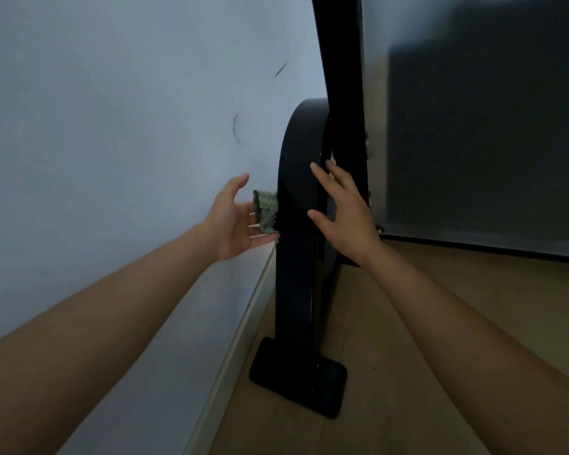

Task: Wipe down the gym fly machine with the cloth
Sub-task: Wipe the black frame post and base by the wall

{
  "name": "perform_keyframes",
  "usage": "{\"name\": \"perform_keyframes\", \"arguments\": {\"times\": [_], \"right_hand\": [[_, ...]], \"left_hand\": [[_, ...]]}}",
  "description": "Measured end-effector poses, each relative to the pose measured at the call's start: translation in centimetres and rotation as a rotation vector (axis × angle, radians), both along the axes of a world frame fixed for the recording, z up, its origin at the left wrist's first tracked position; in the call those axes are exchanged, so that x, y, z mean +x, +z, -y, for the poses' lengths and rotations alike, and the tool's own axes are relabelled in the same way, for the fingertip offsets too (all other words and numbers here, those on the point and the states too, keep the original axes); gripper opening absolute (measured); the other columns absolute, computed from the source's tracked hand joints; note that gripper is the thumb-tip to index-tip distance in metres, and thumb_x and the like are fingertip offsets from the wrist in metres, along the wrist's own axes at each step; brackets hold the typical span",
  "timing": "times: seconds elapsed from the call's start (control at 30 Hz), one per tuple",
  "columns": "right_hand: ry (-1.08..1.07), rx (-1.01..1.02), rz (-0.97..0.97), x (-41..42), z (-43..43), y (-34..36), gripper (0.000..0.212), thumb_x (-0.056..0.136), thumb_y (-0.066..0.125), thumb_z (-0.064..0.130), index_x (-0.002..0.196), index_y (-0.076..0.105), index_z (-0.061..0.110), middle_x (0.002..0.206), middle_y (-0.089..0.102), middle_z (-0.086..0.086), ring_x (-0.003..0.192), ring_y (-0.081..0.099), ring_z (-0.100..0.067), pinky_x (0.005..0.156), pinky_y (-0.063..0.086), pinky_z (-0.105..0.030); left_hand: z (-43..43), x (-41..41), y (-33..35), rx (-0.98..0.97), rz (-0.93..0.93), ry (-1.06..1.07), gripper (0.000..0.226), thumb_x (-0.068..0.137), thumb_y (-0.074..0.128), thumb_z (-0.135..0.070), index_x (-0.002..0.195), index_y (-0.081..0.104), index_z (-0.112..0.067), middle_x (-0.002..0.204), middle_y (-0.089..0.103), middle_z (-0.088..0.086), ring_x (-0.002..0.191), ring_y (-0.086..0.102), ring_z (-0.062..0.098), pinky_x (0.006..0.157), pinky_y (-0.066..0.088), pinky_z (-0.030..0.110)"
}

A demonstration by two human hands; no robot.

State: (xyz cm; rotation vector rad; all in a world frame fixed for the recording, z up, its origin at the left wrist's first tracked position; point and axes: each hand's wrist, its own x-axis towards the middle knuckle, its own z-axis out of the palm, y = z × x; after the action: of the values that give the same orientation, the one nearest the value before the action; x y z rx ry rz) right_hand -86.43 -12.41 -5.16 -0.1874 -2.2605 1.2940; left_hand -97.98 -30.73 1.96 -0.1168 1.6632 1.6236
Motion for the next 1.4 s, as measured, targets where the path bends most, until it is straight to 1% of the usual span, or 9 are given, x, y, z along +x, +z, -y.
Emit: {"name": "perform_keyframes", "arguments": {"times": [0.43, 0.57, 0.67, 0.83, 0.97, 1.1, 1.2, 1.3, 1.4], "right_hand": [[-0.011, -0.012, 0.01, 0.0, 0.3, -0.3, 0.082, 0.093, 0.071, 0.016, 0.155, 0.027, 0.045, 0.164, 0.015, 0.022, 0.15, 0.017, -0.001, 0.12, 0.022, -0.025], [-0.007, 0.001, 0.029, -0.1, 0.1, -0.3, 0.084, 0.093, 0.071, 0.018, 0.153, 0.023, 0.051, 0.163, 0.013, 0.026, 0.149, 0.016, 0.003, 0.119, 0.021, -0.023], [0.007, 0.026, 0.045, -0.1, -0.4, -0.1, 0.085, 0.092, 0.072, 0.02, 0.152, 0.022, 0.054, 0.163, 0.013, 0.026, 0.148, 0.016, 0.004, 0.118, 0.023, -0.024], [0.009, 0.015, 0.042, 0.2, -0.1, -0.2, 0.084, 0.093, 0.07, 0.02, 0.153, 0.022, 0.054, 0.162, 0.012, 0.029, 0.147, 0.015, 0.006, 0.117, 0.019, -0.02], [-0.005, 0.01, 0.051, 0.2, 0.2, -0.1, 0.084, 0.094, 0.07, 0.017, 0.154, 0.023, 0.051, 0.163, 0.012, 0.028, 0.148, 0.014, 0.006, 0.118, 0.017, -0.019], [-0.018, 0.036, 0.08, 0.6, 0.6, 1.0, 0.081, 0.093, 0.07, 0.014, 0.156, 0.027, 0.043, 0.165, 0.015, 0.02, 0.15, 0.016, 0.003, 0.12, 0.021, -0.02], [-0.011, 0.057, 0.164, 1.3, 0.4, 2.9, 0.079, 0.09, 0.072, 0.008, 0.154, 0.036, 0.037, 0.162, 0.027, 0.013, 0.148, 0.027, -0.004, 0.121, 0.028, -0.025], [0.056, -0.113, 0.156, 2.2, -0.7, 6.4, 0.064, 0.085, 0.076, 0.007, 0.14, 0.055, 0.031, 0.136, 0.06, 0.009, 0.122, 0.059, -0.007, 0.108, 0.048, -0.032], [0.063, -0.309, 0.062, 3.2, -1.9, 10.7, 0.064, 0.084, 0.078, 0.007, 0.14, 0.055, 0.028, 0.126, 0.062, 0.012, 0.104, 0.067, -0.005, 0.091, 0.057, -0.026]], "left_hand": [[-6.4, -2.2, 4.7, 0.005, -0.252, -0.011, 0.064, 0.092, 0.045, -0.063, 0.128, 0.067, -0.015, 0.116, 0.068, 0.007, 0.101, 0.063, 0.024, 0.084, 0.05, 0.034], [-8.4, -2.7, 5.6, 0.043, -0.317, -0.01, 0.061, 0.095, 0.042, -0.06, 0.129, 0.067, -0.016, 0.119, 0.068, 0.008, 0.108, 0.062, 0.025, 0.103, 0.048, 0.04], [-9.3, -2.8, 6.4, 0.038, -0.36, -0.026, 0.059, 0.096, 0.039, -0.06, 0.128, 0.068, -0.018, 0.121, 0.068, 0.006, 0.11, 0.061, 0.025, 0.108, 0.044, 0.041], [-8.3, -2.3, 6.2, -0.062, -0.477, -0.047, 0.039, 0.099, 0.048, -0.047, 0.114, 0.073, -0.022, 0.116, 0.072, 0.0, 0.105, 0.066, 0.022, 0.098, 0.053, 0.037], [-7.1, -2.1, 5.5, -0.16, -0.62, -0.043, 0.021, 0.093, 0.069, -0.025, 0.111, 0.075, -0.017, 0.113, 0.073, 0.002, 0.107, 0.069, 0.021, 0.099, 0.056, 0.04], [-5.8, -1.3, 5.1, -0.509, -0.926, -0.188, 0.015, 0.078, 0.081, -0.012, 0.087, 0.079, -0.024, 0.09, 0.073, -0.01, 0.093, 0.069, 0.011, 0.089, 0.055, 0.026], [-6.0, -0.1, 6.0, -0.67, -0.94, -0.374, 0.015, 0.076, 0.079, -0.013, 0.075, 0.078, -0.027, 0.081, 0.071, -0.012, 0.084, 0.067, 0.01, 0.076, 0.054, 0.022], [-6.9, 1.3, 7.8, -0.543, -0.899, -0.499, 0.007, 0.078, 0.078, -0.018, 0.075, 0.079, -0.024, 0.084, 0.073, -0.005, 0.083, 0.067, 0.012, 0.071, 0.055, 0.023], [-8.1, 2.4, 10.5, -0.375, -0.916, -0.468, 0.007, 0.083, 0.075, -0.019, 0.088, 0.079, -0.022, 0.09, 0.075, -0.002, 0.088, 0.069, 0.013, 0.077, 0.059, 0.027]]}}
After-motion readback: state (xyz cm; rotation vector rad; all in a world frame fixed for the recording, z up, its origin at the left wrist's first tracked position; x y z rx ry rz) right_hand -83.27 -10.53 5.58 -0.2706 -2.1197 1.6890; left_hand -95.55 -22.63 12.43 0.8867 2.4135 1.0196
